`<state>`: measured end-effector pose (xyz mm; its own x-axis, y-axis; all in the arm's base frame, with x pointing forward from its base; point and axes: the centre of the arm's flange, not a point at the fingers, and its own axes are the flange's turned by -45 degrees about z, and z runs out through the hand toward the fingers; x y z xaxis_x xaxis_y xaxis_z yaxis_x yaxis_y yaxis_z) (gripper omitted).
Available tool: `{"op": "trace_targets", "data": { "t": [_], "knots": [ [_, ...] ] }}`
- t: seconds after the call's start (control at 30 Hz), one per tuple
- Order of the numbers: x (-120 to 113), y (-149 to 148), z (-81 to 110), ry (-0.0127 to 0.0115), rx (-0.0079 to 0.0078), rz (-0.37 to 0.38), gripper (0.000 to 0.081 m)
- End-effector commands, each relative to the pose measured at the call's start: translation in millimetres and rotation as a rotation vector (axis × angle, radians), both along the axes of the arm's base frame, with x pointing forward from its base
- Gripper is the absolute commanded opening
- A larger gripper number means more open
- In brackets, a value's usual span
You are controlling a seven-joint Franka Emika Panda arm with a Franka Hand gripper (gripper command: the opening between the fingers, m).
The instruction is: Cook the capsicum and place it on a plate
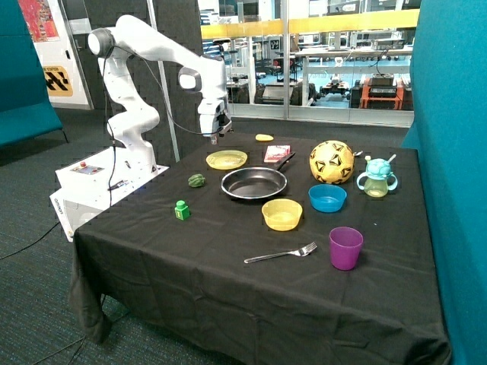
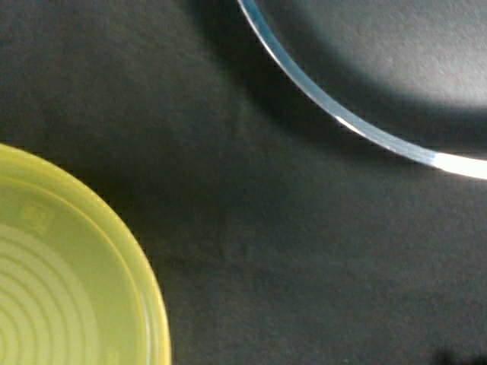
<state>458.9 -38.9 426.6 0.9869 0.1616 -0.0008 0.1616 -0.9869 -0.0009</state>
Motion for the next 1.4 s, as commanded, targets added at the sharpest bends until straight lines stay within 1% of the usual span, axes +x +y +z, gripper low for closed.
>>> {"op": "trace_targets", "data": {
  "t": [0.0, 0.13, 0.3, 0.33, 0.63, 0.93, 1.2, 1.37],
  "knots": [
    [-8.0, -18.3, -9.3, -0.0010, -0.0008, -0.013, 0.0735],
    [-8.9, -24.6, -12.7, -0.0010, -0.0008, -0.001, 0.0741],
    [-17.3, -30.0, -20.3, -0.0010, -0.0008, 0.010, 0.0743],
    [-18.7, -31.0, -21.8, -0.0010, -0.0007, 0.023, 0.0745],
    [-31.5, -43.1, -32.9, -0.0010, -0.0007, 0.027, 0.0756],
    [-35.9, -49.6, -41.5, -0.0010, -0.0007, 0.077, 0.0753],
    [-42.6, -56.0, -48.1, -0.0010, -0.0007, 0.090, 0.0760],
    [-45.7, -61.1, -54.6, -0.0010, -0.0007, 0.073, 0.0763]
  ]
}}
